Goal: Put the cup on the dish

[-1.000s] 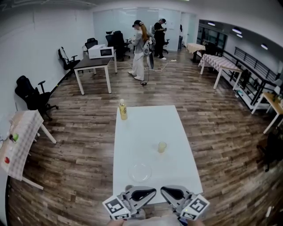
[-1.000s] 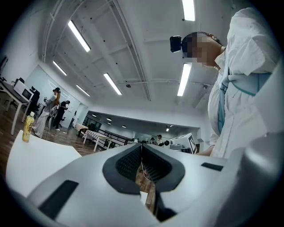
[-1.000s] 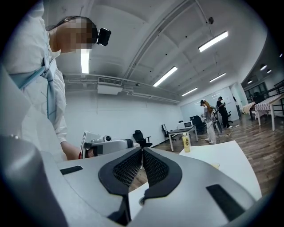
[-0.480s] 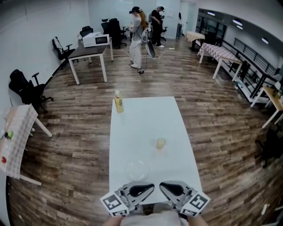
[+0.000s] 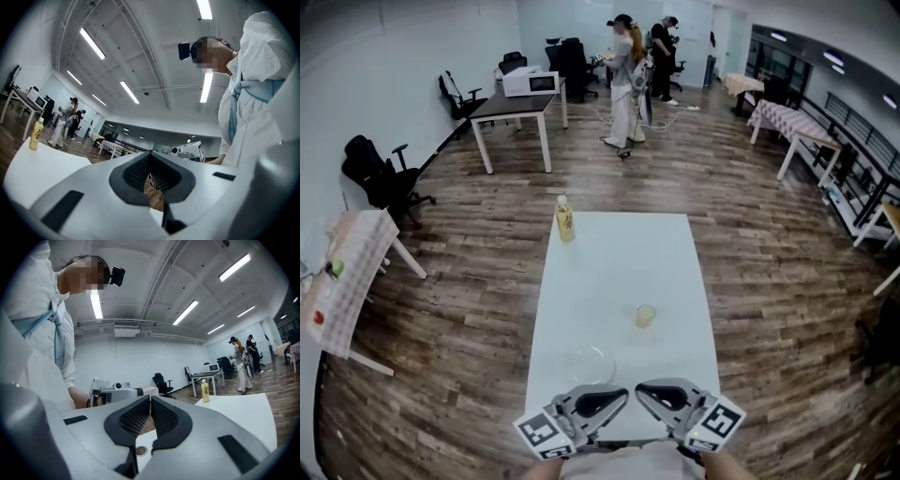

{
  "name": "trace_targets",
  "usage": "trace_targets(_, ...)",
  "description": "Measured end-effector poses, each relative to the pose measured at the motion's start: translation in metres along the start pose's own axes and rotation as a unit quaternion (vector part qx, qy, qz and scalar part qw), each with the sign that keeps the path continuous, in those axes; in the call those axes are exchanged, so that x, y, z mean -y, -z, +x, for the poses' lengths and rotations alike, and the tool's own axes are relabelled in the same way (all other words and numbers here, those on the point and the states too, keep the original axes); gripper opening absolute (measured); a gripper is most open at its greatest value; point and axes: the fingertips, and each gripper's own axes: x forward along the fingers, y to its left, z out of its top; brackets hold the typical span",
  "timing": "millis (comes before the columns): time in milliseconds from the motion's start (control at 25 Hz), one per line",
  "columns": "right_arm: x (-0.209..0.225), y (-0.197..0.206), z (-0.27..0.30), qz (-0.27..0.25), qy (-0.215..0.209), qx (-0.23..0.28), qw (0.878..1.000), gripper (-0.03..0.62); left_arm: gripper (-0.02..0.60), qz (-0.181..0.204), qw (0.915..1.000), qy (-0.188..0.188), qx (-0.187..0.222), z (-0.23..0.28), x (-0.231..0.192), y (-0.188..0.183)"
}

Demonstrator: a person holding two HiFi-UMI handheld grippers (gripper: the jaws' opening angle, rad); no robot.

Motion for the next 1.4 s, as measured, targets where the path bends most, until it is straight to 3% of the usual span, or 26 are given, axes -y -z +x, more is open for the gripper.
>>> trace_targets(320,0.019,-0.001,0.007,0.003,-0.022,-0.001,1.0,0.032,0.0,-0.004,0.9991,-0.042,0.005,0.003,-0.008,0.0)
trace_targets(1200,0.084,0.013,0.017,-0.008,-0.015,-0.01,1.0,0.037,0.0,-0.032,0.9963,-0.08,0.001,0.0,-0.018,0.026)
trace_targets(1400,0.099,0.025,0.019,-0.003,-0.011,-0.025,1.0,0.125,0.0,-0.036,0.9959,-0.083,-0.004,0.001,-0.019,0.032)
